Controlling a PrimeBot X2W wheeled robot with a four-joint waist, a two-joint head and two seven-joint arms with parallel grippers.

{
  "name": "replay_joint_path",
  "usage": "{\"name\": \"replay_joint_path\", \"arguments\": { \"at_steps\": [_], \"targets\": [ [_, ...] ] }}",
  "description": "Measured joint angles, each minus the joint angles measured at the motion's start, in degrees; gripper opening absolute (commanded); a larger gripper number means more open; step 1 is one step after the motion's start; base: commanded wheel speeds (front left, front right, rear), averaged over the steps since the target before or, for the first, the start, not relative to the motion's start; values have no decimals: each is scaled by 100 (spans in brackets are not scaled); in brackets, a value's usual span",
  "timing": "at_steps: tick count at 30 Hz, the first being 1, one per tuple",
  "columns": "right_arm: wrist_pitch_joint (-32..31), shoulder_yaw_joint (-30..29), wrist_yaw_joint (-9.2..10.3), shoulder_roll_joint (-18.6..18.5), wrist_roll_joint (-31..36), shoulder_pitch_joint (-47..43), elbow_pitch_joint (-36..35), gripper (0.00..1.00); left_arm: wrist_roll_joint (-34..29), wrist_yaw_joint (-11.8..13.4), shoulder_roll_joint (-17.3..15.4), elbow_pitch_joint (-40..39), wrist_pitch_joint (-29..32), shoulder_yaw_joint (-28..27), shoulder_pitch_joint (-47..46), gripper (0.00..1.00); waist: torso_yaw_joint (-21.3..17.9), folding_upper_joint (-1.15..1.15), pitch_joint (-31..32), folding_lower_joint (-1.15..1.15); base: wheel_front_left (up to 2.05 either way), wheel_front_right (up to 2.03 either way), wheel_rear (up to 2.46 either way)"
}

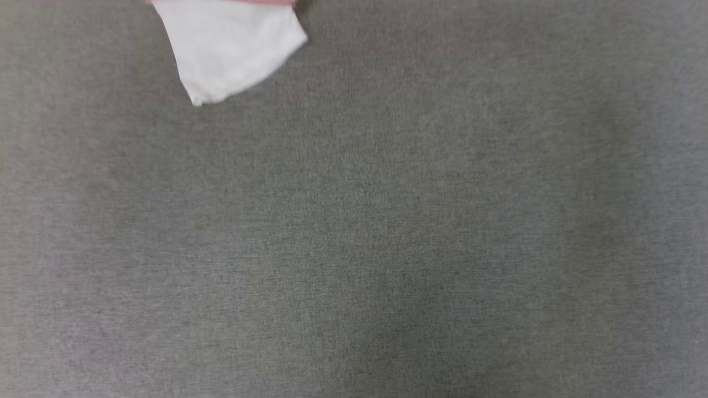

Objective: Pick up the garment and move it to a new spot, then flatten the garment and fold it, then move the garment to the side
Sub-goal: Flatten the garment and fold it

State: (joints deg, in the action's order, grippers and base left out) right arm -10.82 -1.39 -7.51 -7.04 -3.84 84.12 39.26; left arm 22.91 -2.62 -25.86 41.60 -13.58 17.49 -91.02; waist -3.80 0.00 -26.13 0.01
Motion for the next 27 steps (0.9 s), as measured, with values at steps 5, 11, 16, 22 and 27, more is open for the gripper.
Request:
{"name": "replay_joint_path", "arguments": {
  "at_steps": [5,11,16,22,27],
  "targets": [
    [174,-37,1,2,102,478,140,0,3,-51,13,65,-57,-34,-411,0,33,0,-487,0,0,0,0],
    [343,32,1,18,134,606,524,0,98,-116,56,331,-81,-48,-397,0,91,0,-849,0,0,0,0],
    [446,124,0,32,166,591,984,0,257,-194,169,692,-108,-54,-126,0,146,0,-976,0,0,0,0],
    [604,261,1,51,63,146,1591,0,577,-308,419,1169,-123,-114,547,0,217,0,-821,0,0,0,0],
    [858,468,0,11,-181,-630,1976,0,782,-379,605,1456,-131,-154,1505,0,300,0,-452,0,0,0,0]
  ]
}}
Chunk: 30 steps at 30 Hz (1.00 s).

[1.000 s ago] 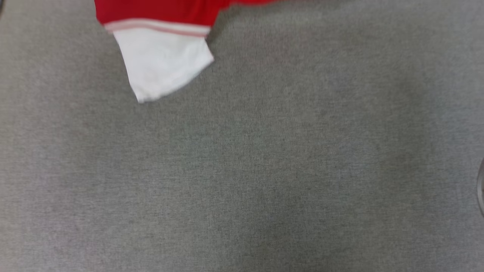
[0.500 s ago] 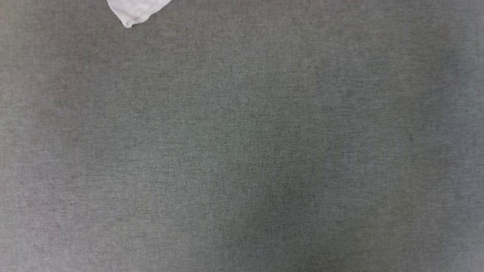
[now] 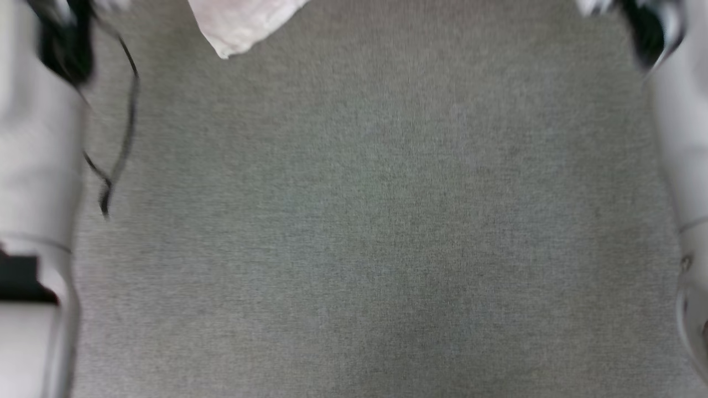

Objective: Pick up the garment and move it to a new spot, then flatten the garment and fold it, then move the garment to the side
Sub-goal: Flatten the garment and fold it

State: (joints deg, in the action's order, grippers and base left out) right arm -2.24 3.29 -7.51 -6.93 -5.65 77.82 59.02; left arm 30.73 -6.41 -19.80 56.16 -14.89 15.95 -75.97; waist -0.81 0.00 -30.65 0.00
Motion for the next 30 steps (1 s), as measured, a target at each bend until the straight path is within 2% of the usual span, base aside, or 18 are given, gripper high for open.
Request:
{"name": "replay_joint_path", "arguments": {
  "at_steps": [6,9,17,22,30],
  "targets": [
    [270,399,0,-129,-511,-1263,114,0,175,-13,166,-178,-1,-114,1523,0,108,0,662,-1,0,0,0],
    [200,584,0,-216,-867,-1929,22,0,187,103,197,-483,-2,-245,2365,0,169,0,1023,-1,0,0,0],
    [-185,922,-3,-594,-1672,-3747,-846,0,331,377,290,-1392,12,-428,4459,0,265,0,1975,-2,0,0,0],
    [-371,845,-4,-800,-1860,-4895,-1806,0,455,714,143,-2375,336,-511,5707,0,253,0,2504,-2,0,0,0],
    [-839,309,-5,-848,-1839,-6749,-3689,0,613,1630,-58,-4624,1007,-743,7641,0,161,0,3039,-3,0,0,0]
  ]
}}
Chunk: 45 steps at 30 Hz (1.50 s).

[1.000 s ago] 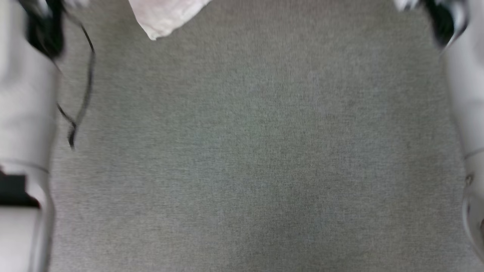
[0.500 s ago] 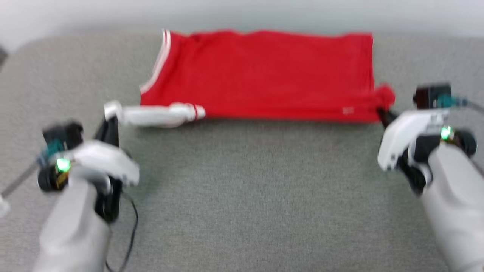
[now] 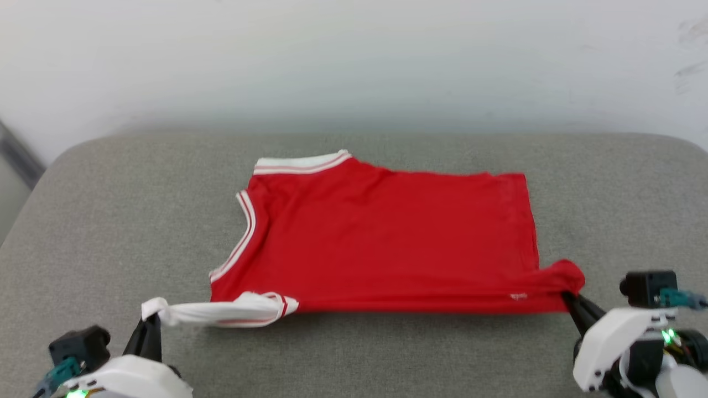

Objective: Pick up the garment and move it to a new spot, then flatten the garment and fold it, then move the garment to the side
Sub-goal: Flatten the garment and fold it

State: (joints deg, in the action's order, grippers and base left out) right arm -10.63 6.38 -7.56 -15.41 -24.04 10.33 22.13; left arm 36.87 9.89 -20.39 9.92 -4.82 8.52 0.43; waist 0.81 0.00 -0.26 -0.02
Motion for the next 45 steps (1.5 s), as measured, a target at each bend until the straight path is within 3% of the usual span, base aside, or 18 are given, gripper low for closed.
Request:
{"name": "replay_joint_path", "arguments": {
  "at_steps": [8,15,20,34,36,40,41,42,43,44,45],
  "targets": [
    [-875,-638,1,316,347,-1408,-1642,0,-40,761,-258,-1907,766,-104,1153,0,14,0,185,1,0,0,0],
    [-1408,-972,2,601,511,-1709,-2240,0,-144,922,-424,-2583,1135,13,1222,0,19,0,155,1,0,0,0],
    [-1670,-996,3,660,636,-1416,-2006,0,-122,612,-339,-2111,1123,245,523,0,2,0,-14,2,0,0,0],
    [-1660,-414,4,519,668,-77,-872,0,23,-436,20,515,665,616,-1498,0,-161,0,-770,3,0,0,0],
    [-1545,-313,5,475,681,108,-688,8,57,-543,68,896,728,683,-1699,0,-183,0,-831,4,0,0,0],
    [-1307,-114,5,454,635,428,-241,11,132,-750,120,1494,822,781,-1953,0,-245,0,-938,3,0,0,0],
    [-1236,-67,5,439,634,509,-112,16,142,-816,132,1636,845,808,-2014,0,-258,0,-963,3,0,0,0],
    [-1148,-25,5,430,625,570,8,34,168,-873,155,1759,865,833,-2063,0,-269,0,-981,3,0,0,0],
    [-1069,9,5,426,606,627,124,62,183,-925,172,1881,876,849,-2100,0,-277,0,-996,3,0,0,0],
    [-824,119,5,422,547,734,412,100,216,-1026,227,2152,831,879,-2223,100,-271,0,-1009,3,0,0,0],
    [-697,163,5,411,521,758,457,100,218,-1046,247,2224,805,890,-2265,100,-263,0,-1000,3,0,0,0]
  ]
}}
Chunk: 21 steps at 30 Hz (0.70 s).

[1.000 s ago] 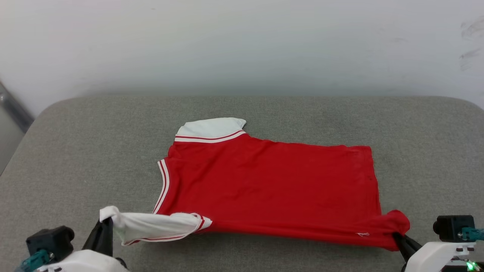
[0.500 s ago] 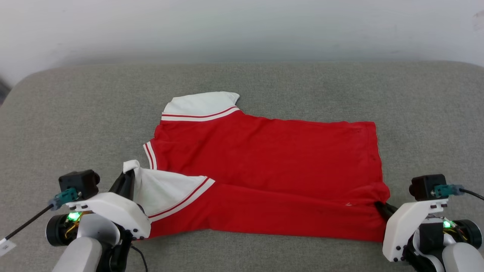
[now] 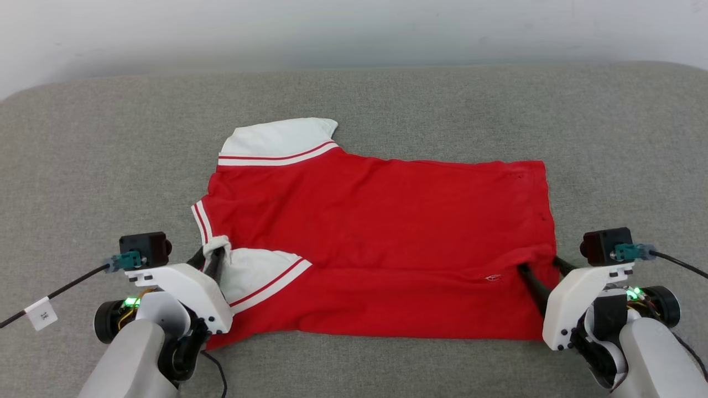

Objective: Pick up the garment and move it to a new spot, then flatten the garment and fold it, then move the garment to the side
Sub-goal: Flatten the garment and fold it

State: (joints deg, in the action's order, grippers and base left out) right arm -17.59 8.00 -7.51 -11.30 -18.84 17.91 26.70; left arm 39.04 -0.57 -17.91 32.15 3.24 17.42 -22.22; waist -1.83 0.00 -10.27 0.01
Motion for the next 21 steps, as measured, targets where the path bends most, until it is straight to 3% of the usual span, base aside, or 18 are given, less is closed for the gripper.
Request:
{"name": "replay_joint_path", "arguments": {
  "at_steps": [5,11,21],
  "targets": [
    [923,41,1,-56,-71,8,15,100,57,-141,-13,241,-90,-5,-48,100,29,0,138,0,0,0,0],
    [1897,5,0,-76,54,-221,-349,100,116,-198,-339,65,125,-68,-45,100,6,0,449,0,0,0,0],
    [1508,-254,0,-1,187,-970,-813,100,177,-85,-1071,-888,1247,-26,215,100,-125,0,959,-1,0,0,0]
  ]
}}
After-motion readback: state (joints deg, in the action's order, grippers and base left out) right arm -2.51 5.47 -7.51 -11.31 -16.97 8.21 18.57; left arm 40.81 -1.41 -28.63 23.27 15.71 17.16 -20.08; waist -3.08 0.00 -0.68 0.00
